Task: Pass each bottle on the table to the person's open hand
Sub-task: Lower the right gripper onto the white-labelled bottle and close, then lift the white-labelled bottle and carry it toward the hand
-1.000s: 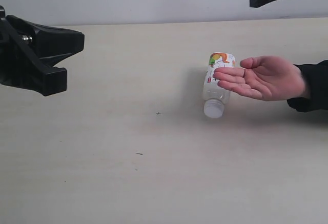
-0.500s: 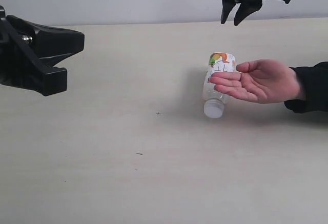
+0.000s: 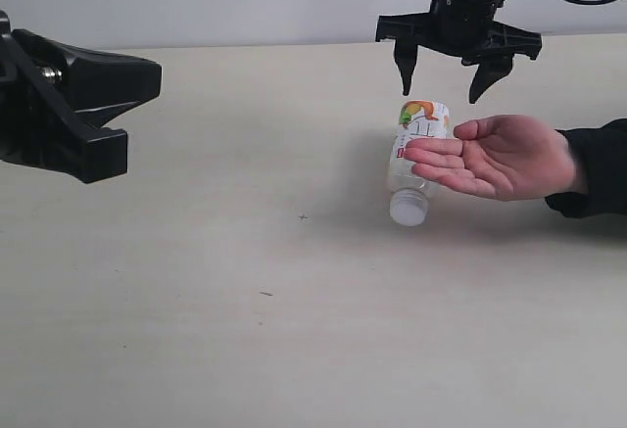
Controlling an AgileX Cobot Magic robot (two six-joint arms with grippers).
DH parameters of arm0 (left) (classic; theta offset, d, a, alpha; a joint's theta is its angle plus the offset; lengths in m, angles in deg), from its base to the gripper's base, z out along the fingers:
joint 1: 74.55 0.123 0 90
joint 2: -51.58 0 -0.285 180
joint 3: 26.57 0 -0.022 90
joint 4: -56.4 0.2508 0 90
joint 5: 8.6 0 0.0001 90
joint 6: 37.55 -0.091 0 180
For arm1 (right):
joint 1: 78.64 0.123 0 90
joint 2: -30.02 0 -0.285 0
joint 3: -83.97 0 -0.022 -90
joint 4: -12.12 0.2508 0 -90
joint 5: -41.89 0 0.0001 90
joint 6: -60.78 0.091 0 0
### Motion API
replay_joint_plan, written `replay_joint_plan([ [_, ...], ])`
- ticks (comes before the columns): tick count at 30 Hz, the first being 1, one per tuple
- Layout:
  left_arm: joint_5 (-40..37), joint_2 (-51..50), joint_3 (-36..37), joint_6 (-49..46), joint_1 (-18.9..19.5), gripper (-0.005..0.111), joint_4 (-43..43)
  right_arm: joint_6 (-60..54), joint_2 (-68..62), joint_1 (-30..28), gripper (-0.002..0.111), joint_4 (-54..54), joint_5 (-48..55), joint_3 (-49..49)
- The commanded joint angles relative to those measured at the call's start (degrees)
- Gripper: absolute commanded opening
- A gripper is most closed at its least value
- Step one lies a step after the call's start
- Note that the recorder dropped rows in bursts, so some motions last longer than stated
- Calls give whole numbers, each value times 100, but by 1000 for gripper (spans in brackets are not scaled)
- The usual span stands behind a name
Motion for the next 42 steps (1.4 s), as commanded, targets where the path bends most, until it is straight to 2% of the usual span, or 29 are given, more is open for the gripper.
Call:
replay_joint_plan([
  [1,25,46,25,-24,0,1,-32,209,-242,14,73,21,-15,35],
  [17,25,46,25,-24,0,1,-32,209,-743,14,73,93,-316,50],
  [20,25,46,25,-24,0,1,-32,213,-823,14,69,93,-339,109],
  [24,25,46,25,-24,0,1,-32,393,-833,14,52,93,-482,148],
  [32,25,46,25,-24,0,1,-32,392,-833,14,2,986,-738,488],
  [36,25,46,25,-24,0,1,-32,69,-833,14,0,1328,-779,745],
  [42,25,46,25,-24,0,1,-32,-59,-833,14,0,1359,-220,1405],
])
